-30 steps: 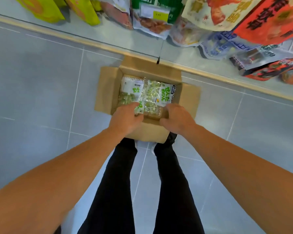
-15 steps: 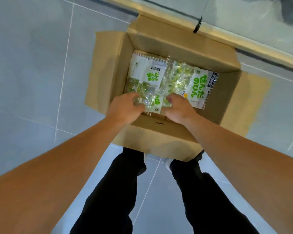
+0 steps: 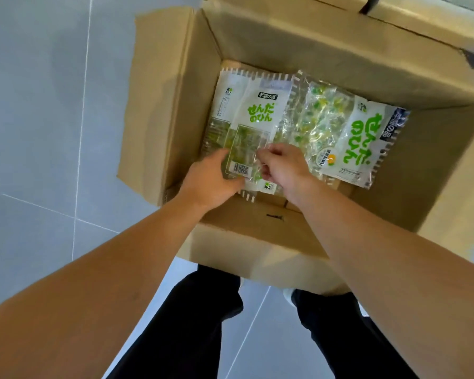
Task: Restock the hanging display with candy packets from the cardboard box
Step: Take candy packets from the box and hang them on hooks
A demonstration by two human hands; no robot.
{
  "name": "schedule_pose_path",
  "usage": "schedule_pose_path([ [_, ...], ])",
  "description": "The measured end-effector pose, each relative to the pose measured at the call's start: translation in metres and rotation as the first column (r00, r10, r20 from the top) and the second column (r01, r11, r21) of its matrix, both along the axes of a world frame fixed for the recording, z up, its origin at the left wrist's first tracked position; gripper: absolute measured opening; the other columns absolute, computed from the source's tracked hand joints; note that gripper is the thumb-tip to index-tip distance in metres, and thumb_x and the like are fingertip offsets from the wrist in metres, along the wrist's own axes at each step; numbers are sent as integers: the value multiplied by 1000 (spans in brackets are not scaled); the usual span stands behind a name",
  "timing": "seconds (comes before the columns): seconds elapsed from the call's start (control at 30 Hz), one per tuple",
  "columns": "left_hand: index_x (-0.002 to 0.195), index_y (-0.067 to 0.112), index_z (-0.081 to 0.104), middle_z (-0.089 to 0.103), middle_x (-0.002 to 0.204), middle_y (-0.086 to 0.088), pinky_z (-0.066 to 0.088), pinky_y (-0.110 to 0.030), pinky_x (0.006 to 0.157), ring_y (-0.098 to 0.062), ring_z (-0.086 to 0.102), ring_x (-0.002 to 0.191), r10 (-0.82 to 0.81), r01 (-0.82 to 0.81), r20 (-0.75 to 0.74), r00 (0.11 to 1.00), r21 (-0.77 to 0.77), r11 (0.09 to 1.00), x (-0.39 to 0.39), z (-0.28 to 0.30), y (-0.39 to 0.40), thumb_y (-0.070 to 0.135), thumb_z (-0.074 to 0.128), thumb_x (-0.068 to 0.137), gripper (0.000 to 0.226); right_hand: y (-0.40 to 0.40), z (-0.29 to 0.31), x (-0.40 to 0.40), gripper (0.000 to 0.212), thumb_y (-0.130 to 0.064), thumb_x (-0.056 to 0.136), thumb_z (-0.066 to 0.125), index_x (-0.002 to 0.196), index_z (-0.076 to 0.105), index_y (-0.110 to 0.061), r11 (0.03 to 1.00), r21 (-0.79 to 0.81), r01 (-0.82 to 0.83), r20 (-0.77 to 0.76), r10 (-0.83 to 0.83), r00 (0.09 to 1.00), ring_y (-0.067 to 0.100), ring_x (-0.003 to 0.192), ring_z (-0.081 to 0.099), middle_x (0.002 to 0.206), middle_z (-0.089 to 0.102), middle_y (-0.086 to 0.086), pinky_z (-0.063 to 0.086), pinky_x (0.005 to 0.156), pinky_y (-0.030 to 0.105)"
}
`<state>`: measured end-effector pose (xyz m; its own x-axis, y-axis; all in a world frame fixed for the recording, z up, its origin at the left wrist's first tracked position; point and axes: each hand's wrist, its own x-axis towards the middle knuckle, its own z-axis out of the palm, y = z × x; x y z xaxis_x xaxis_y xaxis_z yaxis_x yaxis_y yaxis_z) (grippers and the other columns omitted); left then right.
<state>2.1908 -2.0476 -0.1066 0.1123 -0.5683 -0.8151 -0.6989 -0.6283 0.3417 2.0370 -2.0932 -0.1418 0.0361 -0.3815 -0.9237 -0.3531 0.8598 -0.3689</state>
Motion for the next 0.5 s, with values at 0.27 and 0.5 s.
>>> schedule_pose_path([
  [0.27,153,27,4,9,162,-5,21,-53,118,-34,7,148,-387,420,201,900,-165,892,-37,30,9,39,79,73,111,-22,62,-40,7,-9,97,60,91,62,-7,857,250,452,144,-494,857,13,63,56,75,65,4,56,65,26],
  [0.5,141,21,48,60,135,-6,46,-40,101,-29,56,121,-154,195,128,980,-436,878,-37,77,-10,10,54,92,51,-28,127,-56,10,-22,96,63,97,65,-12,892,238,383,140,-422,896,11,61,61,73,69,0,59,68,28],
])
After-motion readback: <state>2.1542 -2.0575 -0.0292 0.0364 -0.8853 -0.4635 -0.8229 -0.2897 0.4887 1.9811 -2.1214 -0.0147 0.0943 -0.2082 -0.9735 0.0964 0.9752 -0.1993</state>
